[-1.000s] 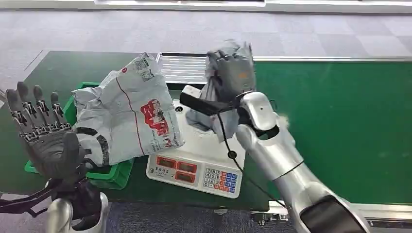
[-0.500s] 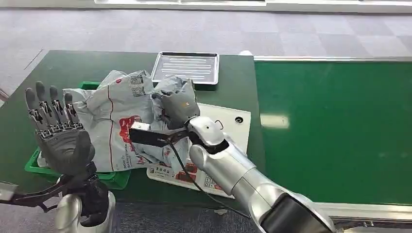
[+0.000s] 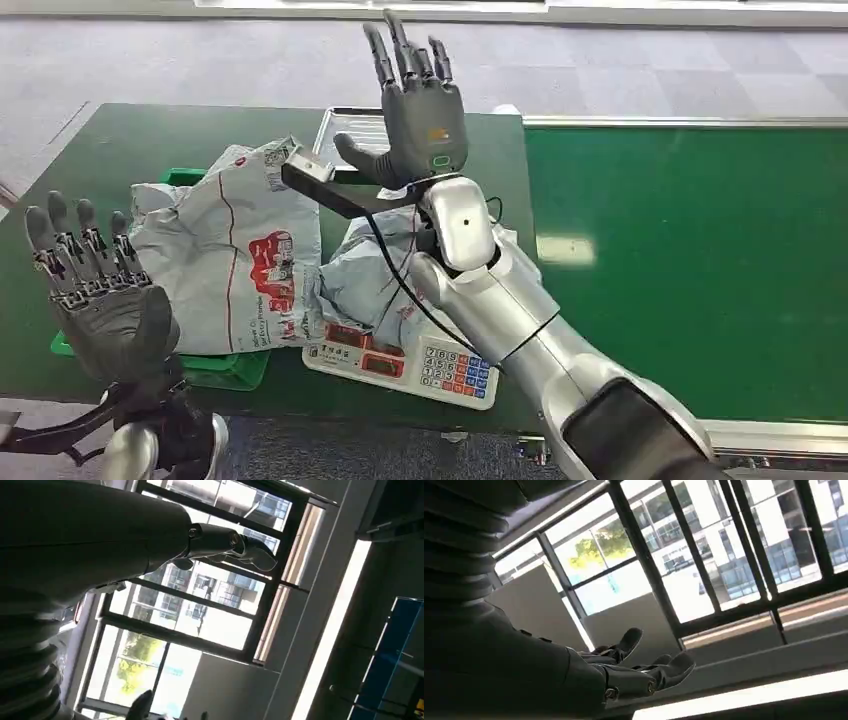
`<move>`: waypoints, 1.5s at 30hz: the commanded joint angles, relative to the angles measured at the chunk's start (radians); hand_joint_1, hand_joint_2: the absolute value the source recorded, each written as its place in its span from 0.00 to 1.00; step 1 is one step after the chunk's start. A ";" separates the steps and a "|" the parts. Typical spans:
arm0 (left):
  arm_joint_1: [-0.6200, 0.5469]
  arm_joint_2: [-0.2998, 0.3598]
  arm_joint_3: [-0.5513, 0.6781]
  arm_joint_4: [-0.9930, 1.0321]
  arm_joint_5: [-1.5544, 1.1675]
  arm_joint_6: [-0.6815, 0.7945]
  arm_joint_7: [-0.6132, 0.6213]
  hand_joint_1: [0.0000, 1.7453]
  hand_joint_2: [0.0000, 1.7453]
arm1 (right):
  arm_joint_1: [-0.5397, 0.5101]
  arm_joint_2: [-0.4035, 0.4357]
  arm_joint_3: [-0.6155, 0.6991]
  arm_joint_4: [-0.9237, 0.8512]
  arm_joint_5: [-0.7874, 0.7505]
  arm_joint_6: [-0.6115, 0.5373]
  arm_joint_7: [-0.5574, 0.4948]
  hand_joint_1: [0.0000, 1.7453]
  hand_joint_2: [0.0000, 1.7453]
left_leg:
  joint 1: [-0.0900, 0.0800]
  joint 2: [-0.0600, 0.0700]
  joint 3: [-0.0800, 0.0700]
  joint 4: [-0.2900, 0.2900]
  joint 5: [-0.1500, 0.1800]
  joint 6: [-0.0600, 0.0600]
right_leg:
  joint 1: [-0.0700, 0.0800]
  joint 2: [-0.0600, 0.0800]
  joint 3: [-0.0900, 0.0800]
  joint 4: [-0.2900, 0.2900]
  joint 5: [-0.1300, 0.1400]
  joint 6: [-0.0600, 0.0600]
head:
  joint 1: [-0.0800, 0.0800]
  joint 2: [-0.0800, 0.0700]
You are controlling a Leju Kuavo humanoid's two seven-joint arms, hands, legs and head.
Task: Moved the parcel from conveyor to table for the left to box.
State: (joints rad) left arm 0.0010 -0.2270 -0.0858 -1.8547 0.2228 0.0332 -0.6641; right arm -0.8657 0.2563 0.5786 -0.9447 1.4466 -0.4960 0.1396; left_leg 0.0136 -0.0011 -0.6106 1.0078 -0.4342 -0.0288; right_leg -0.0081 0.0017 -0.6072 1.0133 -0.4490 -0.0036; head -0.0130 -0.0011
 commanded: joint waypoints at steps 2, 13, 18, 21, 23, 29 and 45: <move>0.014 -0.005 0.006 -0.013 -0.027 0.030 0.011 0.00 1.00 | 0.180 0.070 -0.484 -0.750 -0.196 -0.202 -0.433 0.00 0.00 | 0.000 -0.006 -0.004 0.002 0.000 0.001 | 0.000 -0.006 -0.002 0.002 -0.002 0.000 | 0.000 0.000; 0.010 -0.016 0.015 -0.002 -0.040 0.029 0.015 0.00 1.00 | 0.255 0.093 -0.553 -0.814 -0.245 -0.202 -0.510 0.00 0.00 | 0.000 -0.004 0.003 -0.002 -0.001 0.002 | 0.000 -0.005 0.005 -0.003 -0.002 0.001 | 0.000 0.000; -0.154 0.049 -0.091 0.267 -0.633 0.189 0.186 0.00 1.00 | 0.345 0.093 -0.572 -0.889 -0.261 -0.202 -0.530 0.00 0.00 | 0.000 -0.006 0.004 -0.003 0.000 0.002 | 0.000 -0.008 0.007 -0.003 -0.002 0.001 | 0.000 0.000; -0.332 0.089 -0.223 0.574 -1.024 0.210 0.323 0.00 1.00 | 0.387 0.093 -0.560 -0.930 -0.268 -0.202 -0.557 0.00 0.00 | -0.001 -0.013 0.005 -0.003 0.002 0.002 | -0.001 -0.015 0.008 -0.003 -0.002 0.001 | 0.000 0.000; -0.464 0.062 -0.317 0.832 -1.259 0.184 0.364 0.00 1.00 | 0.396 0.093 -0.549 -0.923 -0.262 -0.202 -0.551 0.00 1.00 | -0.001 -0.015 0.005 -0.003 0.003 0.003 | -0.001 -0.017 0.010 -0.003 -0.002 0.002 | 0.000 0.000; -0.676 -0.016 -0.471 1.284 -1.480 0.205 0.450 0.00 1.00 | 0.325 0.093 -0.534 -0.843 -0.211 -0.202 -0.482 0.00 1.00 | -0.003 -0.012 0.004 -0.001 0.004 0.005 | -0.002 -0.013 0.007 -0.003 0.002 0.005 | 0.000 0.000; -0.717 -0.035 -0.561 1.472 -1.598 0.169 0.487 0.00 1.00 | 0.298 0.093 -0.550 -0.775 -0.212 -0.202 -0.497 0.00 1.00 | -0.005 0.002 0.004 0.000 0.002 0.005 | -0.002 0.001 0.005 -0.002 0.004 0.006 | 0.000 0.000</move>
State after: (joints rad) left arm -0.6530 -0.2670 -0.5425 -0.5687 -1.3619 0.2327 -0.1663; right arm -0.5208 0.3452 0.0710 -1.8036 1.2386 -0.6970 -0.3533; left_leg 0.0086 -0.0004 -0.6088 1.0086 -0.4324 -0.0245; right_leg -0.0106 0.0019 -0.6049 1.0128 -0.4457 0.0024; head -0.0130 -0.0011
